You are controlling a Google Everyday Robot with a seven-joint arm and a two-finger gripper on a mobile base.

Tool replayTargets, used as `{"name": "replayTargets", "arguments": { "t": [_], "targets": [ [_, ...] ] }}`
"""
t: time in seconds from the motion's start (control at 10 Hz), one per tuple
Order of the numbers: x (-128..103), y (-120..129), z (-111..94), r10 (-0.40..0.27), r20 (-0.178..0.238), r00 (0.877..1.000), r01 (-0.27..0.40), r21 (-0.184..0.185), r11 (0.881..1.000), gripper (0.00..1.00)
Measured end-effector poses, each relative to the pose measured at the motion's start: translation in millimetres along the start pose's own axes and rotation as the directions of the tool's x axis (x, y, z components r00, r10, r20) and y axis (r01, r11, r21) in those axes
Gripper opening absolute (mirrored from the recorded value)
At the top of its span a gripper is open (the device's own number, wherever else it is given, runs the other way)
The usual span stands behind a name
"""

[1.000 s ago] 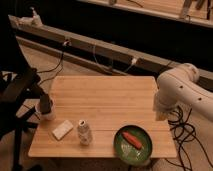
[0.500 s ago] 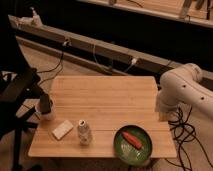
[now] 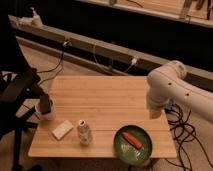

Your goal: Knock the bottle over

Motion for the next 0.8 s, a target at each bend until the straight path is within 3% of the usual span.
{"name": "replayTargets", "arguments": {
  "t": [0.1, 0.3, 0.6, 0.8],
  "targets": [
    [-4.9, 2.9, -1.5, -0.007, 0.0, 1.0, 0.007, 0.006, 1.0, 0.44],
    [1.6, 2.7, -0.5, -0.009, 0.005, 1.0, 0.009, 0.003, 1.0, 0.31],
    [-23.7, -10.3, 13.6, -0.037, 0.112, 0.993, 0.041, -0.033, 0.999, 0.01],
    [-66.3, -17.0, 20.2, -0.07, 0.209, 0.975, 0.083, -0.054, 0.995, 0.0]
  ]
}}
